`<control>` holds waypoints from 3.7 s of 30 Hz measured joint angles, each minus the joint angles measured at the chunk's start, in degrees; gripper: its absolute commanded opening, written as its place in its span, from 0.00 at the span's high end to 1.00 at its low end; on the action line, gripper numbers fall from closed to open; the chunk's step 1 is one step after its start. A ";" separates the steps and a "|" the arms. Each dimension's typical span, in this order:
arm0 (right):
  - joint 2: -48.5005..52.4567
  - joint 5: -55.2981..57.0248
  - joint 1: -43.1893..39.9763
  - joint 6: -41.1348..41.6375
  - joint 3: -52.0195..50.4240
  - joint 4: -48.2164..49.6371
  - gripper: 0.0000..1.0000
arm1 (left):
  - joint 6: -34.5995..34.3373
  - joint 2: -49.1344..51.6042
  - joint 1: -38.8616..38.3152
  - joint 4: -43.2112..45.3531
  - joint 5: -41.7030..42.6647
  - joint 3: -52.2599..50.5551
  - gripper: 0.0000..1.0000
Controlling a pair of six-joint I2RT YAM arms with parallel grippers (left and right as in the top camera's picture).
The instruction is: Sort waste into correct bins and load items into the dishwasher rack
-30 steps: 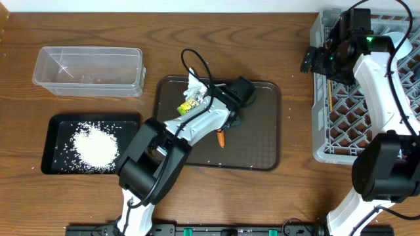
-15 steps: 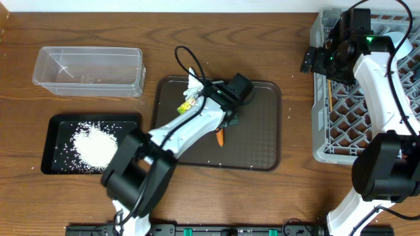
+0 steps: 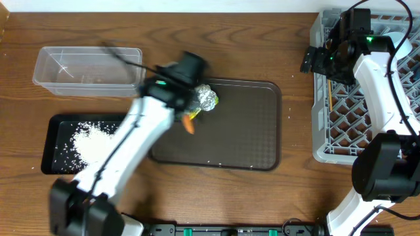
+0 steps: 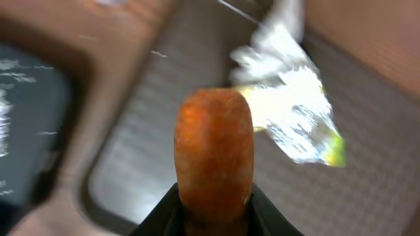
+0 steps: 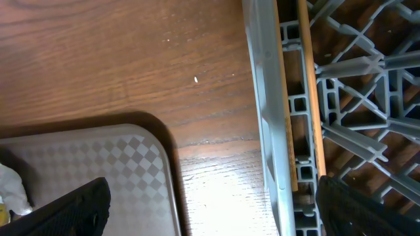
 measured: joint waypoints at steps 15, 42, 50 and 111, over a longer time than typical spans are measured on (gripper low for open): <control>0.00 0.02 0.00 0.00 0.00 0.00 0.01 | -0.63 0.00 34.95 -4.44 0.68 -1.16 0.80; 0.00 0.02 0.00 0.02 0.00 0.00 0.01 | -3.45 11.34 48.65 0.87 1.14 -6.64 0.46; 0.00 0.02 0.00 0.00 0.00 0.00 0.01 | -2.80 11.21 48.65 0.20 1.16 -6.64 0.45; 14.34 6.38 36.00 9.20 0.28 12.57 0.38 | -8.66 -3.17 60.83 0.15 2.82 -4.76 0.02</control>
